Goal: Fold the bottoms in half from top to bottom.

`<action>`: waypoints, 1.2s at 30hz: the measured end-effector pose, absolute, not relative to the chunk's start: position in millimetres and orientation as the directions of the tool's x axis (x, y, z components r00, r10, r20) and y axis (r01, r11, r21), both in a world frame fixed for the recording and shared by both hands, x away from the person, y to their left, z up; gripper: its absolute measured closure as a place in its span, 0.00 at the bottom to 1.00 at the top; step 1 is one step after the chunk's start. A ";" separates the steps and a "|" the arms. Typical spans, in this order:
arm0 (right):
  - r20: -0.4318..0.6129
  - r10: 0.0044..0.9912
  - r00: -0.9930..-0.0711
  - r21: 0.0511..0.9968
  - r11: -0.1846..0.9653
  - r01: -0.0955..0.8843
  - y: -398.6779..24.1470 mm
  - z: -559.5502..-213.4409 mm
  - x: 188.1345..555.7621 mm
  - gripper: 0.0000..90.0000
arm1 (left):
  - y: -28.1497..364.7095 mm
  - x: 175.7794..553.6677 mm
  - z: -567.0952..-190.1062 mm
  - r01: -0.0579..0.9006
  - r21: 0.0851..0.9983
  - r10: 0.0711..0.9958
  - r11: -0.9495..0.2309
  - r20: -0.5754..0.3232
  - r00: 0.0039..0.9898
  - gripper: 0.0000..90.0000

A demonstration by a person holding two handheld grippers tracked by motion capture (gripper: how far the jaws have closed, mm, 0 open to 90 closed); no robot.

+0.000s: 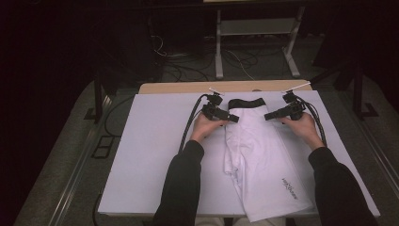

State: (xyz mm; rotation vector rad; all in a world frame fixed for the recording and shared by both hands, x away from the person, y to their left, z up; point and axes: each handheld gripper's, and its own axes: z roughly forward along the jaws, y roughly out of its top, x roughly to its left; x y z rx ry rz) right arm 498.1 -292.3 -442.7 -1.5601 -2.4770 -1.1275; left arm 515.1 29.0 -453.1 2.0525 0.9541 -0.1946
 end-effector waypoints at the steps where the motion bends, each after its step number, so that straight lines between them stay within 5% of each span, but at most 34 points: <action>1: 0.365 0.782 -0.505 0.566 0.245 0.787 -291.7 -443.1 498.3 0.35 | 29.1 515.2 -453.5 0.691 0.632 0.558 -0.352 -0.451 0.697 0.09; 11: 0.377 0.782 -0.497 0.578 0.221 0.786 -284.7 -449.4 500.6 0.47 | 28.4 514.4 -453.9 0.696 0.632 0.545 -0.340 -0.471 0.694 0.18; 24: 0.296 0.851 -0.434 0.582 0.199 0.788 -276.1 -449.2 496.6 0.96 | 22.2 511.7 -457.5 0.708 0.616 0.562 -0.344 -0.468 0.681 0.61; 30: 0.306 0.851 -0.427 0.599 0.177 0.781 -276.6 -448.0 493.1 0.97 | 25.1 510.2 -458.7 0.734 0.600 0.610 -0.317 -0.463 0.642 0.86; 36: 0.354 0.835 -0.422 0.616 0.131 0.776 -283.1 -448.3 488.9 0.98 | 29.9 504.6 -463.8 0.749 0.613 0.611 -0.251 -0.499 0.614 0.92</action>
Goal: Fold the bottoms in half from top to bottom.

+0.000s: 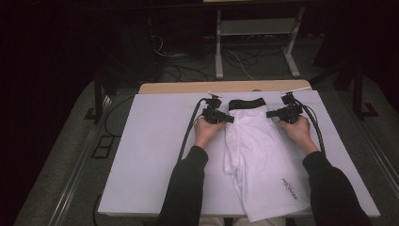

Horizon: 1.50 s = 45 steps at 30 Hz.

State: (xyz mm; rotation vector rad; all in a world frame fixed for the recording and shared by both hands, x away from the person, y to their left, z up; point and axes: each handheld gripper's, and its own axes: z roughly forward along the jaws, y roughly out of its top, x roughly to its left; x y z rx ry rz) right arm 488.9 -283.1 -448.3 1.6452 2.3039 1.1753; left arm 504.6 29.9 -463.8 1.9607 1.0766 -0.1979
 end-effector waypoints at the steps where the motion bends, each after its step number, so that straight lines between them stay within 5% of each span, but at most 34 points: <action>1: 0.357 0.832 -0.424 0.619 0.129 0.775 -283.7 -447.9 488.0 0.98 | 30.8 503.7 -464.3 0.751 0.614 0.609 -0.243 -0.506 0.611 0.92; 45: 0.409 0.765 -0.497 0.721 0.062 0.690 -304.6 -414.8 420.6 0.98 | 40.7 450.7 -429.4 0.691 0.682 0.560 -0.240 -0.484 0.673 0.96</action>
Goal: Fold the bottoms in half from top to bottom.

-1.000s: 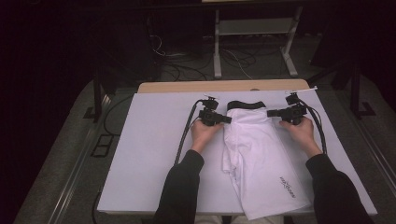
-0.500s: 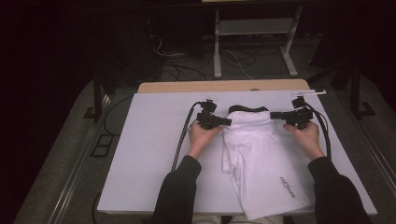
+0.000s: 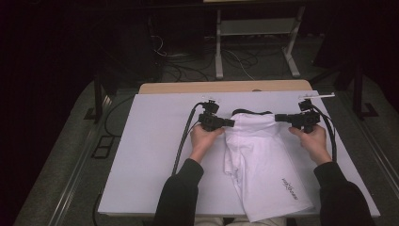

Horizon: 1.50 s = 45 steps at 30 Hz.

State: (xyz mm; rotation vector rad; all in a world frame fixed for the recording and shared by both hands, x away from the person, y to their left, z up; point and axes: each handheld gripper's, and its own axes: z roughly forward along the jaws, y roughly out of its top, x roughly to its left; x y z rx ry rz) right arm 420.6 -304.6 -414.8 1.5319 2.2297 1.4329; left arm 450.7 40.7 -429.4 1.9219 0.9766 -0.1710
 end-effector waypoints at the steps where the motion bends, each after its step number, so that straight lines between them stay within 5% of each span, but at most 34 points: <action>1: 0.415 0.761 -0.498 0.721 0.060 0.691 -305.1 -414.6 419.4 0.98 | 40.6 449.8 -428.8 0.694 0.680 0.560 -0.236 -0.488 0.670 0.96; 45: 0.508 0.700 -0.502 0.721 -0.026 0.692 -322.2 -412.5 370.7 0.98 | 33.8 394.6 -382.6 0.668 0.687 0.536 -0.287 -0.462 0.706 0.97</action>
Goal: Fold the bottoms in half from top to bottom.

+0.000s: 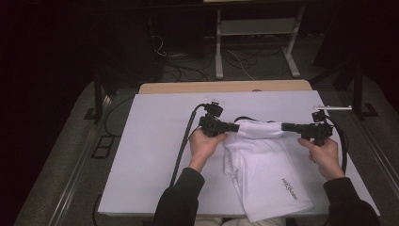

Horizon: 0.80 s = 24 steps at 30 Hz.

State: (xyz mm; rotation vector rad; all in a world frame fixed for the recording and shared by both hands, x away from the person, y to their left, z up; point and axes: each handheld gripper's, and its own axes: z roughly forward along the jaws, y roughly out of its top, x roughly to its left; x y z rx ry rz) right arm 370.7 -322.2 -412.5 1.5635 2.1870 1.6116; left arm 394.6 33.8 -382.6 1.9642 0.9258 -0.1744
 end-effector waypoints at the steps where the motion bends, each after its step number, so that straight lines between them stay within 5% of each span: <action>1: 0.507 0.701 -0.501 0.721 -0.026 0.693 -322.8 -412.7 369.1 0.98 | 33.3 392.8 -382.8 0.665 0.688 0.531 -0.290 -0.463 0.710 0.97; 24: 0.440 0.719 -0.538 0.697 0.104 0.709 -325.8 -414.8 342.3 0.98 | 20.1 335.4 -383.8 0.612 0.723 0.388 -0.321 -0.489 0.781 0.97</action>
